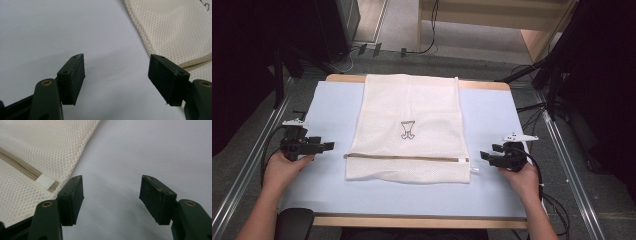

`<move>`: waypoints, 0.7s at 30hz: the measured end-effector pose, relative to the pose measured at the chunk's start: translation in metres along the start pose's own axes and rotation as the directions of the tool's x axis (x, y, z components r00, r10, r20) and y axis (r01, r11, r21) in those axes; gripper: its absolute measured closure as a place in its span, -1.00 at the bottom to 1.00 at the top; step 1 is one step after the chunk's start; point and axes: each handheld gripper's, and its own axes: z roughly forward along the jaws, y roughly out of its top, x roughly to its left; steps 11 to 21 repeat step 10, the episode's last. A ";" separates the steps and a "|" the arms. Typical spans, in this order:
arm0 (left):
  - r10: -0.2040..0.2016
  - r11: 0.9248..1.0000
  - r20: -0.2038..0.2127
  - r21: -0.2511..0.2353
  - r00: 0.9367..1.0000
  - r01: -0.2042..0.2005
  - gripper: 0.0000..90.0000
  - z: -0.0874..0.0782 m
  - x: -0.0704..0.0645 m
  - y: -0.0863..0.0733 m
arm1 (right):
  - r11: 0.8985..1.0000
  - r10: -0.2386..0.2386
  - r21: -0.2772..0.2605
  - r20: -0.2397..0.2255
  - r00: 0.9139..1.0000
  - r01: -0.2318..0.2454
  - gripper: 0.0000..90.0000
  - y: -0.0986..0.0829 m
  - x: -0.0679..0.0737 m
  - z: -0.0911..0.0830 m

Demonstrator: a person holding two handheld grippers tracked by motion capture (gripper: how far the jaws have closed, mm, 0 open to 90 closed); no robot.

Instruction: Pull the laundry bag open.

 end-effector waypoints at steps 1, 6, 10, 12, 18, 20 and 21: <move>0.000 1.000 0.000 0.000 1.000 0.000 -0.33 0.000 0.000 0.000 | 1.000 0.000 0.000 0.000 1.000 0.000 -0.18 0.000 0.000 0.000; 0.002 1.000 -0.004 0.000 1.000 -0.002 -0.34 0.000 0.000 0.000 | 1.000 0.001 0.002 0.003 1.000 -0.001 -0.19 0.000 0.000 0.000; 0.013 1.000 -0.008 0.016 1.000 -0.012 -0.35 0.003 -0.001 -0.001 | 1.000 0.001 0.007 0.005 1.000 -0.001 -0.20 -0.001 0.000 0.001; 0.013 1.000 -0.008 0.016 1.000 -0.012 -0.35 0.003 -0.001 -0.001 | 1.000 0.001 0.007 0.005 1.000 -0.001 -0.20 -0.001 0.000 0.001; 0.013 1.000 -0.008 0.016 1.000 -0.012 -0.35 0.003 -0.001 -0.001 | 1.000 0.001 0.007 0.005 1.000 -0.001 -0.20 -0.001 0.000 0.001; 0.013 1.000 -0.008 0.016 1.000 -0.012 -0.35 0.003 -0.001 -0.001 | 1.000 0.001 0.007 0.005 1.000 -0.001 -0.20 -0.001 0.000 0.001; 0.013 1.000 -0.008 0.016 1.000 -0.012 -0.35 0.003 -0.001 -0.001 | 1.000 0.001 0.007 0.005 1.000 -0.001 -0.20 -0.001 0.000 0.001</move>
